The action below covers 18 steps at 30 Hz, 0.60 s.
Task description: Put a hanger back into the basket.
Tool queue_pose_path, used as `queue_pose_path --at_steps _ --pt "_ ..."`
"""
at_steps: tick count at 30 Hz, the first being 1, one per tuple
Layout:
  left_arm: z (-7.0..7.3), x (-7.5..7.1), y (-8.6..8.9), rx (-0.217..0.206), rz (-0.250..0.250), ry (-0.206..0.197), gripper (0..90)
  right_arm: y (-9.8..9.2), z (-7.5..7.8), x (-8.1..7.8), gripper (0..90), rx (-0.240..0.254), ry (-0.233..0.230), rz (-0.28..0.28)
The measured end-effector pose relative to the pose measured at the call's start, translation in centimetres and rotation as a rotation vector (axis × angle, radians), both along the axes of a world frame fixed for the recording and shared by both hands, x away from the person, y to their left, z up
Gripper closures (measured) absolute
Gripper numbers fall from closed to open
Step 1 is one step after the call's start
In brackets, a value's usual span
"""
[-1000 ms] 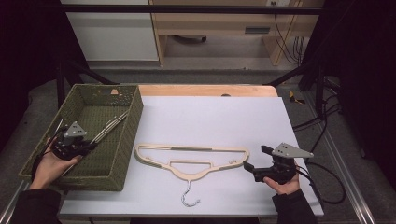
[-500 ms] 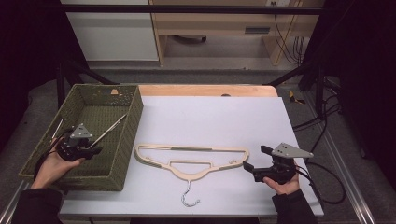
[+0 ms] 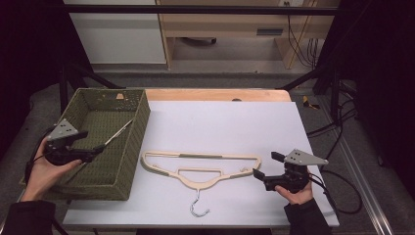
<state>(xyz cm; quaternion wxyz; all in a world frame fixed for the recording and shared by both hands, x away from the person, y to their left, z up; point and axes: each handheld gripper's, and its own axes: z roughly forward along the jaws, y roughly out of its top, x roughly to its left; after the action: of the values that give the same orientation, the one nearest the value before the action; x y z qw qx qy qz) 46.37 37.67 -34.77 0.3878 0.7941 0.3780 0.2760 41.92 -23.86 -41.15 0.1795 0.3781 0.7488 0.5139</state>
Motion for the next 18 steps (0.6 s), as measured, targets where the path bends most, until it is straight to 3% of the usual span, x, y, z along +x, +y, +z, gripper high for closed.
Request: queue_pose_path --at_steps 2,7,12,18 --pt "0.8 -1.0 -0.6 -0.037 -0.002 -0.043 14.7 0.4 0.2 0.0 6.4 0.006 -0.003 0.003" --pt "1.5 -3.2 -3.1 -0.148 -0.033 -0.105 11.0 1.0 0.5 0.1 6.8 0.011 -0.017 0.024" --pt "0.9 -4.7 -6.5 -0.212 -0.087 -0.117 9.3 1.5 0.6 0.2 6.7 0.013 -0.021 0.038" --pt "-0.4 -5.7 -10.4 -0.232 -0.152 -0.091 8.8 2.1 1.1 0.2 6.6 0.019 -0.034 0.062"
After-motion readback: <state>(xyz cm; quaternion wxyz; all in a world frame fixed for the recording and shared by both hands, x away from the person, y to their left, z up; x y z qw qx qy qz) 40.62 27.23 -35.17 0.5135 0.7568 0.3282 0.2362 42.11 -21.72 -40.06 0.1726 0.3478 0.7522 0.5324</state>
